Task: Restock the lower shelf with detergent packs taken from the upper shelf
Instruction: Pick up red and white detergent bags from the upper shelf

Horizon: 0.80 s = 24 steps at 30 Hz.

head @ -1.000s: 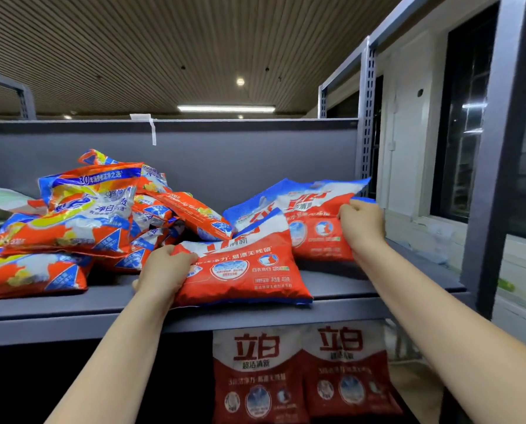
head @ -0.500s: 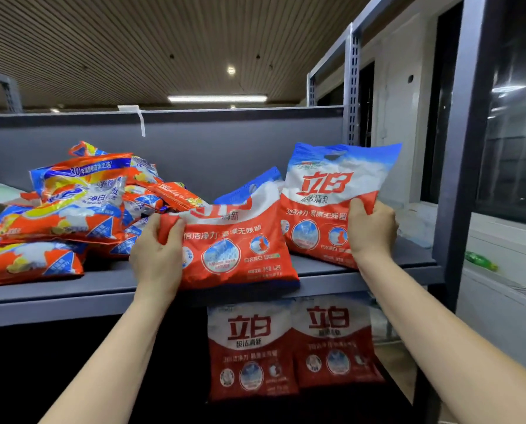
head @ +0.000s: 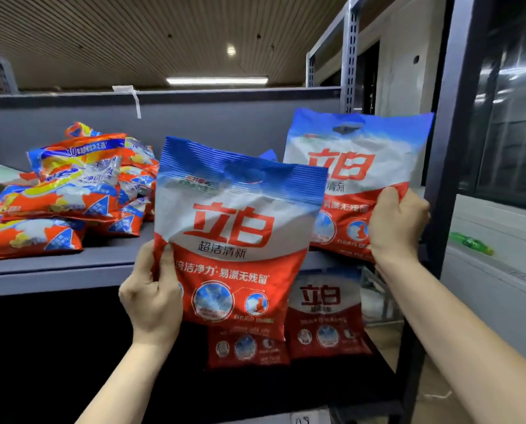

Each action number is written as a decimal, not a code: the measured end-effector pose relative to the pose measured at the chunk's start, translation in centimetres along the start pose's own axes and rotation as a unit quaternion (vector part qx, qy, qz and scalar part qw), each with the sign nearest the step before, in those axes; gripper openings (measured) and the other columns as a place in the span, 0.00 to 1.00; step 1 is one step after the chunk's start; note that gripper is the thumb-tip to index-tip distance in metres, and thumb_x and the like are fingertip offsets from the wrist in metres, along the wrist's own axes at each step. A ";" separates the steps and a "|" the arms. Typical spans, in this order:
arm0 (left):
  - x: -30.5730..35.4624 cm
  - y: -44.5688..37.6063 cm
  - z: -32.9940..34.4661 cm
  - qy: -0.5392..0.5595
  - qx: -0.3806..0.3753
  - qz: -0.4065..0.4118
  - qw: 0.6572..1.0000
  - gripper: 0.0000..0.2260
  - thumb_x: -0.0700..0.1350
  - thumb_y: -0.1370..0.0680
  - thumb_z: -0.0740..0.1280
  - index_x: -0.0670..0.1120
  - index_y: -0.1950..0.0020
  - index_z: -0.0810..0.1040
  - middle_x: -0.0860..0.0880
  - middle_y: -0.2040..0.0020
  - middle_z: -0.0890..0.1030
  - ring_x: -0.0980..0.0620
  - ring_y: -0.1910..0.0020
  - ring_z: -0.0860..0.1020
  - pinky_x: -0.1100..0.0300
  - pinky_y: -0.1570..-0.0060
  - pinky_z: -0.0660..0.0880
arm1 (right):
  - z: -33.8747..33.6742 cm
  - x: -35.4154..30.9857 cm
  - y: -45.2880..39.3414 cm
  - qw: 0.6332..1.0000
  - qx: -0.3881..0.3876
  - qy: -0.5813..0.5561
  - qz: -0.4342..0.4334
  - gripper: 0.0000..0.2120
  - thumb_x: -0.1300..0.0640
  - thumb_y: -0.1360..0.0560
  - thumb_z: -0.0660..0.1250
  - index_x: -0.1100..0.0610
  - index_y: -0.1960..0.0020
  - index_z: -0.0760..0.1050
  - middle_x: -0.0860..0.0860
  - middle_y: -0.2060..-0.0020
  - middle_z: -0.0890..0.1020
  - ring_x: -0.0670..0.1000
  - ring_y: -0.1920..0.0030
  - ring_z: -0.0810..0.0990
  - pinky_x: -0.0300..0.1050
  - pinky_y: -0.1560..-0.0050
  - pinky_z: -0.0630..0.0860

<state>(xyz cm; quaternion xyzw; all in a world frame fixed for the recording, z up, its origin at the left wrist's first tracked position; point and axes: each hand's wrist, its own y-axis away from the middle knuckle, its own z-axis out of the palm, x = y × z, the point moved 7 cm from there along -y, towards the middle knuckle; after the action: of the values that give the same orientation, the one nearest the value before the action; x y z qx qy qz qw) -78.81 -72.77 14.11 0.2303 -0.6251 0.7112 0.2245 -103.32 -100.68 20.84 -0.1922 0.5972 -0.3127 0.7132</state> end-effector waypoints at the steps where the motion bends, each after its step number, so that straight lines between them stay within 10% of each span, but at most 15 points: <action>1: -0.6 0.7 -0.5 -0.004 0.015 -0.019 1.000 0.09 0.51 0.21 0.60 0.48 0.51 0.77 0.56 0.68 0.76 0.60 0.67 0.73 0.67 0.65 0.68 | -0.9 -0.1 0.1 1.000 0.014 -0.003 -0.009 0.15 0.59 0.30 0.55 0.53 0.75 0.58 0.43 0.79 0.64 0.38 0.79 0.66 0.31 0.77 0.57; 16: -5.9 11.4 -7.1 -0.098 0.081 -0.164 0.978 0.15 0.53 0.18 0.56 0.43 0.47 0.74 0.50 0.56 0.76 0.58 0.59 0.73 0.63 0.57 0.65 | -11.6 6.1 4.7 0.998 -0.024 0.049 -0.019 0.14 0.60 0.32 0.55 0.54 0.73 0.55 0.46 0.76 0.58 0.44 0.78 0.59 0.42 0.74 0.53; 20: -6.0 12.9 -7.4 -0.115 0.085 -0.164 0.976 0.16 0.54 0.19 0.55 0.42 0.47 0.73 0.62 0.61 0.77 0.67 0.64 0.74 0.64 0.62 0.66 | -12.0 8.3 6.8 0.993 -0.069 0.085 -0.037 0.13 0.62 0.32 0.55 0.57 0.73 0.57 0.43 0.76 0.57 0.45 0.76 0.60 0.38 0.75 0.54; 24: -7.0 13.9 -7.1 -0.121 0.065 -0.161 0.977 0.16 0.53 0.18 0.55 0.41 0.48 0.72 0.47 0.56 0.78 0.50 0.58 0.75 0.72 0.66 0.68 | -11.0 11.9 8.8 0.984 -0.118 0.133 0.005 0.15 0.59 0.32 0.55 0.52 0.74 0.54 0.44 0.79 0.59 0.46 0.76 0.58 0.47 0.73 0.55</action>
<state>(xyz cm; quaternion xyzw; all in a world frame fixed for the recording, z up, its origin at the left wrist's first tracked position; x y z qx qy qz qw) -82.02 -67.57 -1.90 0.4266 -0.5547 0.6715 0.2438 -110.99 -101.18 4.10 -0.2288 0.7205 -0.2593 0.6012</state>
